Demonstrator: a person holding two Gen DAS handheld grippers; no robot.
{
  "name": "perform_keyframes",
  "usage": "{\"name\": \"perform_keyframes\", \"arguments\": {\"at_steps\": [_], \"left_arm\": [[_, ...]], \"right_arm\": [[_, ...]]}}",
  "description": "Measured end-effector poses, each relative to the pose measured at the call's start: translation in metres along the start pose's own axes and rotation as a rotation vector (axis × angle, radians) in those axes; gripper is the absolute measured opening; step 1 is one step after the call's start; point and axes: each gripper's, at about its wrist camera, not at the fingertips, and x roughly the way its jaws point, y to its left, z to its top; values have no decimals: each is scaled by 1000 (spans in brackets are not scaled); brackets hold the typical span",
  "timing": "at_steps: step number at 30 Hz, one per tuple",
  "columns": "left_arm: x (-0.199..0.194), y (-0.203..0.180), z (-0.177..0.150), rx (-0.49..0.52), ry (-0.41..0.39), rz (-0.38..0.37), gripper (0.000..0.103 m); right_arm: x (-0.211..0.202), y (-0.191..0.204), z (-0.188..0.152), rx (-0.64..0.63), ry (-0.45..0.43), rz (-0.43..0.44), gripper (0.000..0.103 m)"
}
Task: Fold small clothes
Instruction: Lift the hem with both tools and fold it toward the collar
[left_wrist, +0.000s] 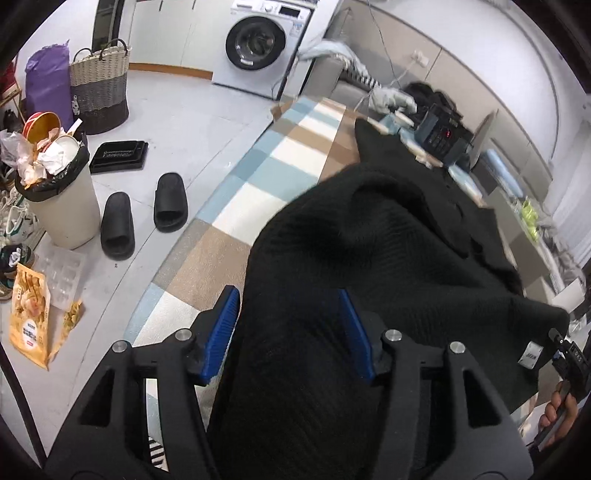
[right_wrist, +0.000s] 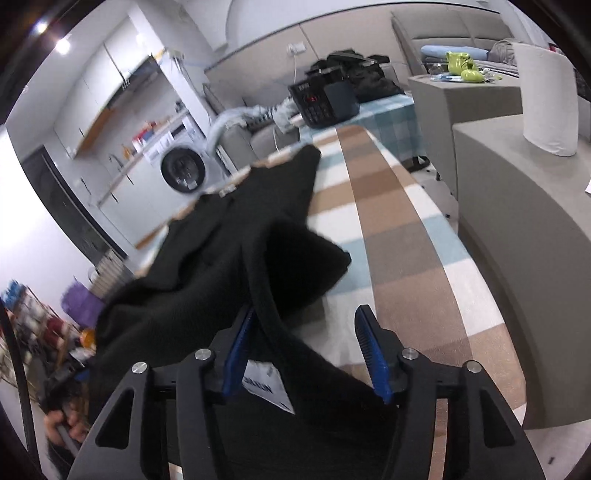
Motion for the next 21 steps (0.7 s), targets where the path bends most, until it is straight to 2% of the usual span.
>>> {"name": "perform_keyframes", "arguments": {"at_steps": [7,10,12,13,14,15,18,21], "left_arm": [[10,-2,-3,20,35,16,52],[7,-4,-7,38,44,10,57],[7,-7,-10,62,40,5,56],[5,-10,-12,77,33,-2,38],[4,-12,-13,87,26,-8,9],[2,-14,-13,95,22,-32,4],[-16,-18,-10,92,-64,-67,4],[-30,-25,2,87,-129,-100,4]], "right_arm": [[12,1,-9,-74,52,-68,60],[14,1,-8,-78,48,-66,61],[11,5,-8,-93,30,-40,50],[8,8,-8,-109,20,-14,28],[4,11,-10,-122,12,11,11],[0,13,-10,-132,-3,34,9],[-29,13,-11,-121,-137,146,9],[-43,8,-6,-76,-230,148,8]]}}
